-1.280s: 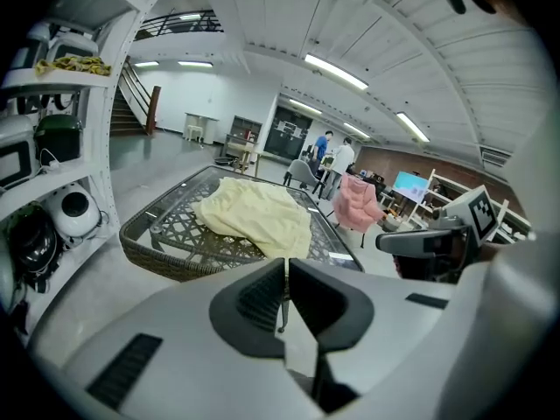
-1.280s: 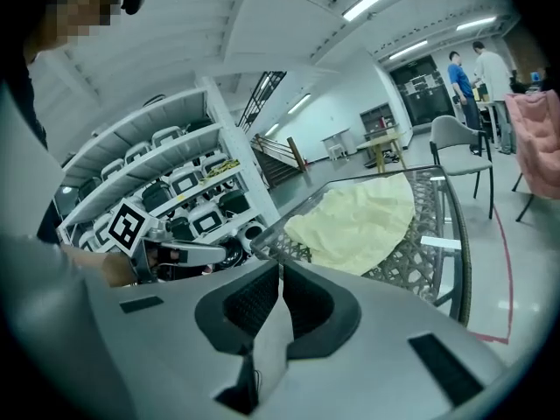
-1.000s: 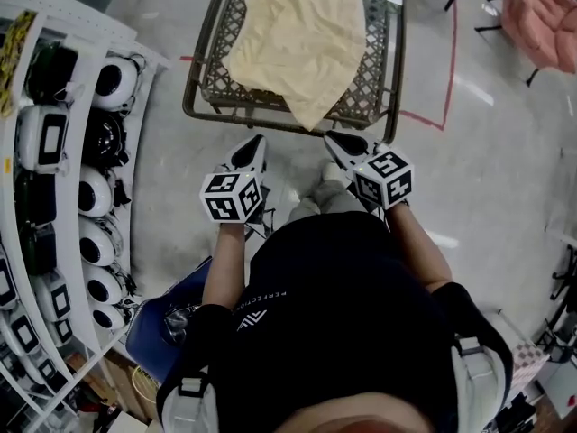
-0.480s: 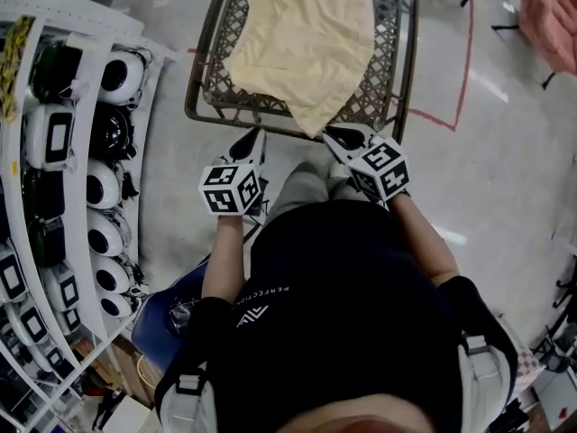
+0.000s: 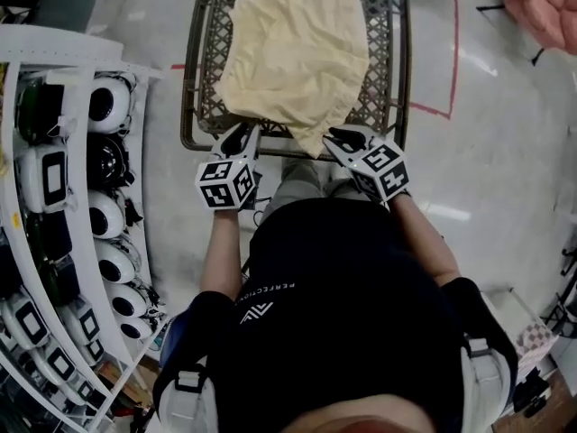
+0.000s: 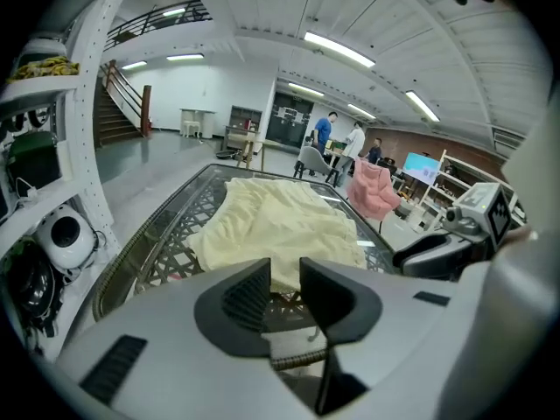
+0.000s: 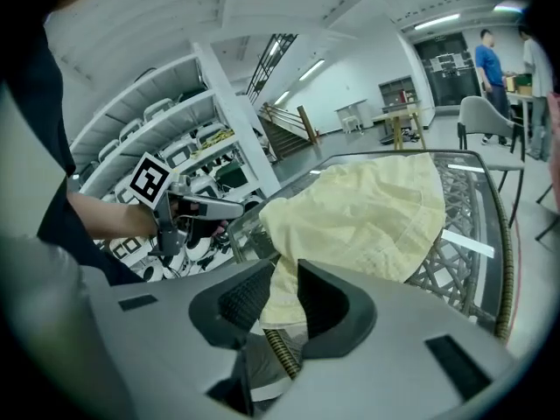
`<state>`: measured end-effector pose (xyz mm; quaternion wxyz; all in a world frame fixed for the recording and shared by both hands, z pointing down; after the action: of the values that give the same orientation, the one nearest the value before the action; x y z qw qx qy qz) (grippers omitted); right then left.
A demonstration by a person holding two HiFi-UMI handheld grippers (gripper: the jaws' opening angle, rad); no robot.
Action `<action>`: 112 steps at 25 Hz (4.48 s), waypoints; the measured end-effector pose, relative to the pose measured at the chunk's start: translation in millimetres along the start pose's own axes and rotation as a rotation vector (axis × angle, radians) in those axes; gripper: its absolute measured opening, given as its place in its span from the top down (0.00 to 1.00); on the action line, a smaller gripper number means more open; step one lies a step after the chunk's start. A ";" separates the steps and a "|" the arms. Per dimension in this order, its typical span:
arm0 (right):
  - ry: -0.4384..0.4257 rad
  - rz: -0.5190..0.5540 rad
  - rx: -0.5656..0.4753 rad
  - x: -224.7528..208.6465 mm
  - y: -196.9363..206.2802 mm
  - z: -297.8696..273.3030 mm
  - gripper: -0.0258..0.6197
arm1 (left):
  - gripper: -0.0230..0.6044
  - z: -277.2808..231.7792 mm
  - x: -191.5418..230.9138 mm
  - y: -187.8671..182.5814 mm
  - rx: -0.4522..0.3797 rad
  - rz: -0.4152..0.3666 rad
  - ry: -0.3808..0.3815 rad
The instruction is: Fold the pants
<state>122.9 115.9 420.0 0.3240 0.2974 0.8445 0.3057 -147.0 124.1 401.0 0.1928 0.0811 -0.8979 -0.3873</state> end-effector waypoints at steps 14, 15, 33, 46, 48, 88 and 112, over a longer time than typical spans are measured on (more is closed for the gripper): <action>0.026 -0.021 0.213 6.3 11.2 -69.3 0.71 | 0.80 -43.3 84.4 -32.7 0.102 -0.066 -0.018; 0.031 -0.021 0.224 6.5 11.8 -71.8 0.70 | 0.80 -44.9 89.9 -35.2 0.103 -0.069 -0.026; 0.224 0.070 0.325 18.0 18.1 -89.8 0.78 | 0.72 -78.9 137.8 -43.4 0.197 -0.168 -0.015; 0.274 -0.013 0.351 13.1 16.5 -89.5 0.89 | 0.68 -96.2 145.7 -36.8 0.289 -0.154 -0.021; 0.262 -0.013 0.347 12.1 18.1 -89.4 0.89 | 0.69 -97.8 143.8 -35.9 0.300 -0.149 -0.036; 0.250 0.058 0.172 52.6 21.6 15.8 0.90 | 0.92 19.8 61.7 -4.6 0.157 -0.233 -0.115; 0.373 0.153 0.084 -30.0 -85.3 12.7 0.90 | 0.92 -14.5 69.7 -68.0 0.151 -0.252 -0.114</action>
<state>124.6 44.7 362.8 0.1251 0.3122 0.8768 0.3437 -205.0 47.3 380.4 0.0847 0.1854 -0.9166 -0.3439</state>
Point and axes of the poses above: the fingertips, and each gripper's own axes: z backward along the fingers, x to its left, y out of its underside, the point moved 10 cm from there along z, backward along the fingers, and after that the axes turned 4 degrees about y, right-handed, at the moved point
